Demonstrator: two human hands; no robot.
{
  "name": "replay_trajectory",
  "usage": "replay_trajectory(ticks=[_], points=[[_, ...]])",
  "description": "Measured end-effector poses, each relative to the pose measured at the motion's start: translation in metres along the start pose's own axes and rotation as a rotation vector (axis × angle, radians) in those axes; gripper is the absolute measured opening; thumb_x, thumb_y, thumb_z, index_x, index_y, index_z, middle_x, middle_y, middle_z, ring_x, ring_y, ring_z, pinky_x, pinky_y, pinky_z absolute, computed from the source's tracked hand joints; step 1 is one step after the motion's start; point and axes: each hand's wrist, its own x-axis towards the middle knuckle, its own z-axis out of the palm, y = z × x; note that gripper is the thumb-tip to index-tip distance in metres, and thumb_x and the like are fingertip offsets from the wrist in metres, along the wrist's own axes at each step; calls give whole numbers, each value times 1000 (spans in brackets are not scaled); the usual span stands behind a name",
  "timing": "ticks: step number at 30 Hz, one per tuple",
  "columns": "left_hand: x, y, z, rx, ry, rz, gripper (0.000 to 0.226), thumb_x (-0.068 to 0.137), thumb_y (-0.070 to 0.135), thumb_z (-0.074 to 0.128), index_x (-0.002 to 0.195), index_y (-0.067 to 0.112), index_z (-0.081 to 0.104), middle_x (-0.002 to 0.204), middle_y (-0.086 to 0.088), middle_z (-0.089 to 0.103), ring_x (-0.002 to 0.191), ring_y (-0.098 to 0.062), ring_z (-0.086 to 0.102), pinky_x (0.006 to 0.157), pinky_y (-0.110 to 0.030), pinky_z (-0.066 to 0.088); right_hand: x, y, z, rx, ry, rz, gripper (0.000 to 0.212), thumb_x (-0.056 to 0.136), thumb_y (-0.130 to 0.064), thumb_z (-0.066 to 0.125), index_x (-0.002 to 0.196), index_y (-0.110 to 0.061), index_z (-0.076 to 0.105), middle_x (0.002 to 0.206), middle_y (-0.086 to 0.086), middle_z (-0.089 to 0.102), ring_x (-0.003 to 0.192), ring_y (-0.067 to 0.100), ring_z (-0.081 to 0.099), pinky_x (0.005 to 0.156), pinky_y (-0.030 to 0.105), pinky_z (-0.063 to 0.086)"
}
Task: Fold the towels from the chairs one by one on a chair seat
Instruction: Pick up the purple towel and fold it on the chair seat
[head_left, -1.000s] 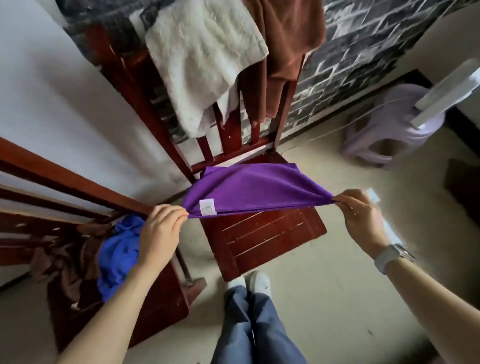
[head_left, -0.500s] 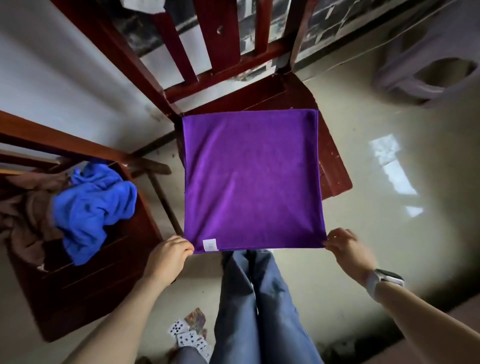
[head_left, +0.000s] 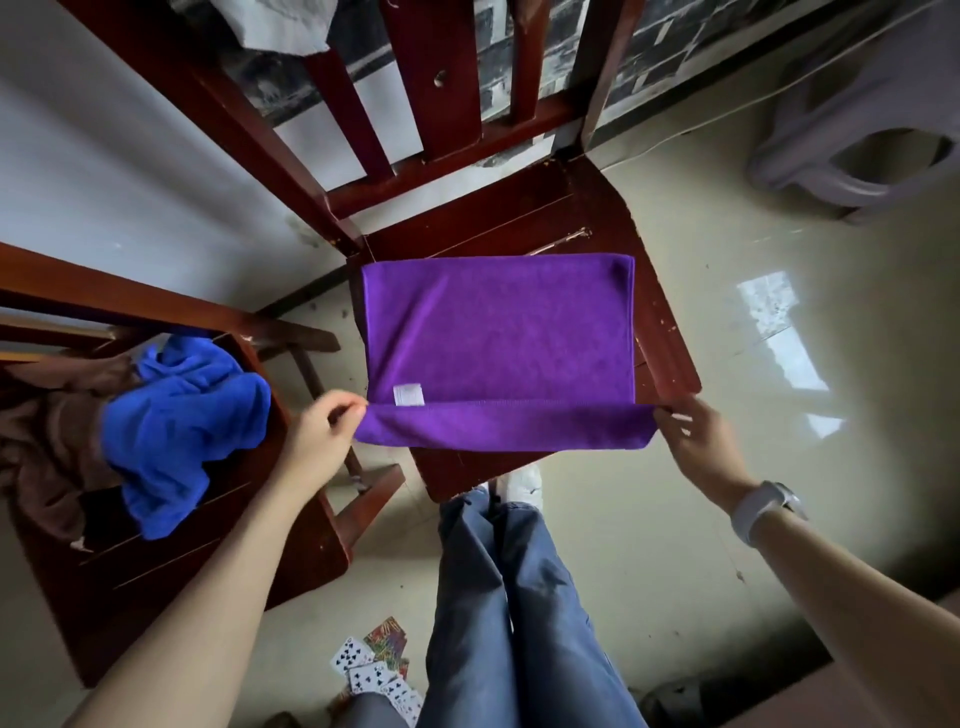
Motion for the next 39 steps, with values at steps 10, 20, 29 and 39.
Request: replay_trajectory(ticks=[10,20,29,39], points=[[97,43,-1,-118,214,55,14,91,14,47,90,21,60,94,3,60,85,-5,54,63,-5,37,97,-60,-2,46,238,-34,23,91,-2,43,104,2,61,105,20,63,95,27,56,70,15,32],[161,46,18,-50,284,45,21,92,11,46,103,8,64,101,-5,63,93,-14,55,79,-25,42,164,-65,19,-41,272,-61,24,91,-2,44,107,6,61,111,24,63,104,34,56,77,24,33],[182,46,36,76,367,0,23,93,11,44,105,5,63,110,-15,64,102,-27,56,75,-20,34,195,-48,36,-132,298,-32,24,91,-4,44,106,2,62,113,22,63,107,35,55,80,25,31],[180,48,50,271,503,-72,24,92,21,49,111,9,57,120,-15,53,113,-33,48,84,-41,39,200,-37,45,-131,437,-21,31,89,-16,51,115,0,50,112,24,56,100,34,52,78,28,32]])
